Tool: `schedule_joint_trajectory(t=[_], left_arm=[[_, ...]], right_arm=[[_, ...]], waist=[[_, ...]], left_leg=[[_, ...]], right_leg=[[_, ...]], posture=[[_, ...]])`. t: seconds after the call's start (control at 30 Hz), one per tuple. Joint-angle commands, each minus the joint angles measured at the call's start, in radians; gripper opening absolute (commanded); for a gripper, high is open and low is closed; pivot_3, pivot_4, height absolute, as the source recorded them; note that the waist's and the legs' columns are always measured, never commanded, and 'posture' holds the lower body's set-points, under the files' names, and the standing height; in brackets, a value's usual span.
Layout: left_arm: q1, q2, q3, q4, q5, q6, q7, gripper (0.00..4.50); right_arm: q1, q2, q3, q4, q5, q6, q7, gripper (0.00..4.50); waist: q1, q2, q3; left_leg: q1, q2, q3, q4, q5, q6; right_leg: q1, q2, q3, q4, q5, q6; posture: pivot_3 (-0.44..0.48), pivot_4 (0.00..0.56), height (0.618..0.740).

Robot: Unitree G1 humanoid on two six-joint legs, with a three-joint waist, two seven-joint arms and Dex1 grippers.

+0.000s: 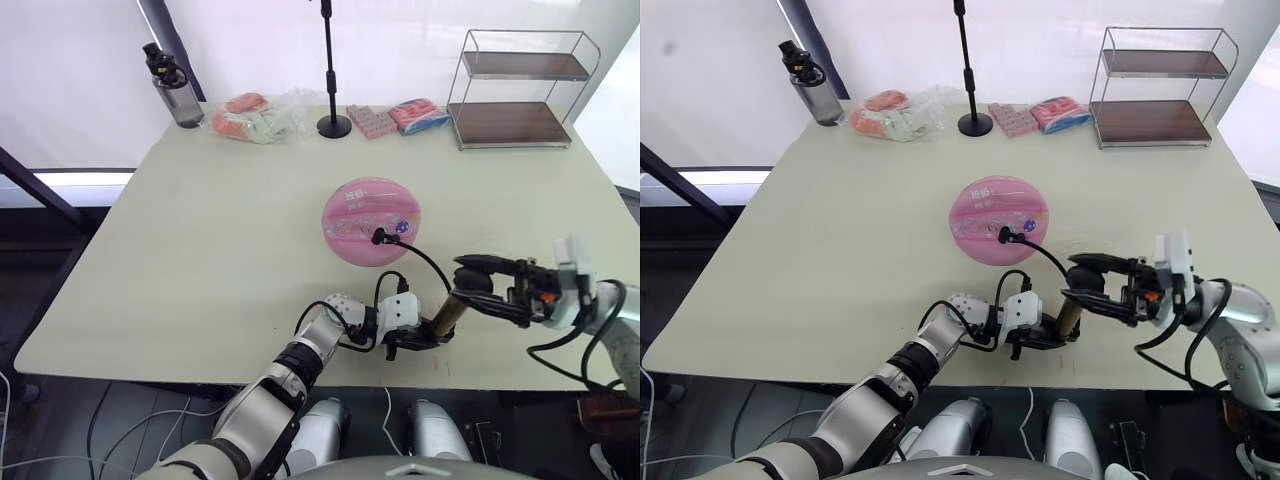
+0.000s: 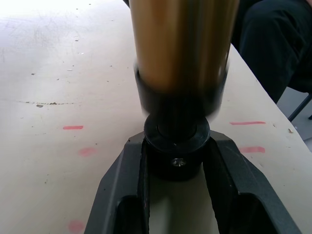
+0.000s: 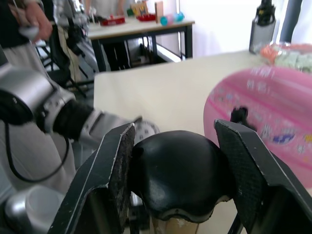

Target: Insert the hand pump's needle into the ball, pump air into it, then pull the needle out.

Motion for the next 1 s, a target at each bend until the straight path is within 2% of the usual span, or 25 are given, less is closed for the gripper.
schedule_joint_trajectory(t=[0.03,0.27,0.5,0.63,1.0], left_arm=[[0.027,0.018,-0.019,0.055,0.034,0.025,-0.006,1.09],[0.027,0.020,-0.021,0.056,0.035,0.024,-0.011,1.09],[0.027,0.020,-0.023,0.055,0.035,0.021,-0.015,1.09],[0.030,0.019,-0.023,0.051,0.035,0.023,-0.016,1.09],[0.030,0.018,-0.021,0.053,0.037,0.023,-0.007,1.09]], right_arm=[[-0.048,-0.051,-0.122,-0.063,0.148,0.071,-0.006,2.10],[-0.168,-0.168,-0.272,-0.059,0.342,0.215,-0.056,2.10],[-0.271,-0.217,-0.303,-0.045,0.419,0.301,-0.102,2.10],[-0.242,-0.204,-0.287,-0.062,0.388,0.308,-0.091,2.10],[-0.016,-0.096,-0.082,-0.084,0.071,0.118,0.007,2.10]], waist=[[0.000,0.000,0.000],[0.000,0.001,0.001],[0.001,0.001,0.003],[0.001,0.001,0.002],[-0.001,0.000,0.001]], left_leg=[[0.000,0.000,0.000,0.000,0.000,0.000],[-0.001,0.000,0.000,0.000,-0.001,0.001],[-0.003,0.000,0.000,0.000,-0.001,0.001],[-0.003,0.000,0.000,0.000,-0.001,0.001],[0.001,0.000,0.001,0.000,-0.001,0.001]], right_leg=[[0.000,0.000,0.000,0.000,0.000,0.000],[0.000,-0.001,-0.001,0.000,0.000,0.000],[-0.002,-0.002,-0.001,-0.001,0.000,0.000],[-0.002,-0.002,-0.001,-0.001,0.000,0.000],[0.001,-0.001,0.000,-0.001,0.000,0.000]], posture=[[0.000,0.150,0.736],[0.000,0.150,0.736],[0.000,0.150,0.736],[0.000,0.150,0.736],[0.000,0.150,0.736]])
